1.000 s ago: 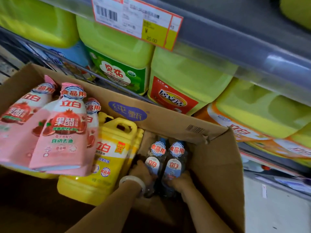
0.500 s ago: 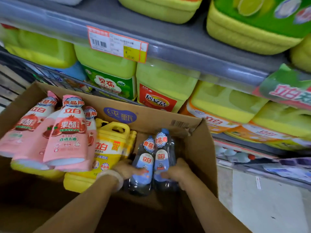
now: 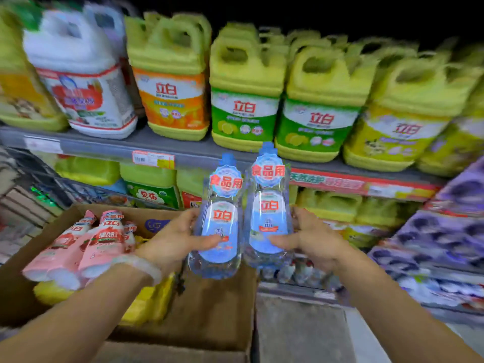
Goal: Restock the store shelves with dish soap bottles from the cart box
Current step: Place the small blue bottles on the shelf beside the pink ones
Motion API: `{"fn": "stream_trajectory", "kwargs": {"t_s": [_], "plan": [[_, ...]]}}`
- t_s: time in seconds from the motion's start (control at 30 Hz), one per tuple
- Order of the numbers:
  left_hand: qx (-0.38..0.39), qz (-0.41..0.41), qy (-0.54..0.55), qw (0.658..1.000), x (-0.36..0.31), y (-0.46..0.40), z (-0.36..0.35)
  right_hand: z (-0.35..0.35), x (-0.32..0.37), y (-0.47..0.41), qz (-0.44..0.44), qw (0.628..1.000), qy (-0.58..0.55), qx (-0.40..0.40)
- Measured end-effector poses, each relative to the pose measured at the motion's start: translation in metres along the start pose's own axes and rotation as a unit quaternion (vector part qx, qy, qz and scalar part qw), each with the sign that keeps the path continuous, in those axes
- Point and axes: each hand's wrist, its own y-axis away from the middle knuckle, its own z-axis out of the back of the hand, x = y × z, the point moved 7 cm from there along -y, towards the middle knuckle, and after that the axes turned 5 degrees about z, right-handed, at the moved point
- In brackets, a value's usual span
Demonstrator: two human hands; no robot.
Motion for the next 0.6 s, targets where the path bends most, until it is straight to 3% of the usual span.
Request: {"fn": "stream_trajectory", "kwargs": {"t_s": [0.33,0.6], "plan": [[0.160,-0.108,-0.013,0.981,-0.082,0.075,-0.287,0.209,0.085,0.234,0.183,0.969,0.033,-0.162],[0.258,-0.166,-0.063,0.950,-0.120,0.090,-0.475,0.345,0.105,0.362,0.234,0.925,0.044,-0.297]]}}
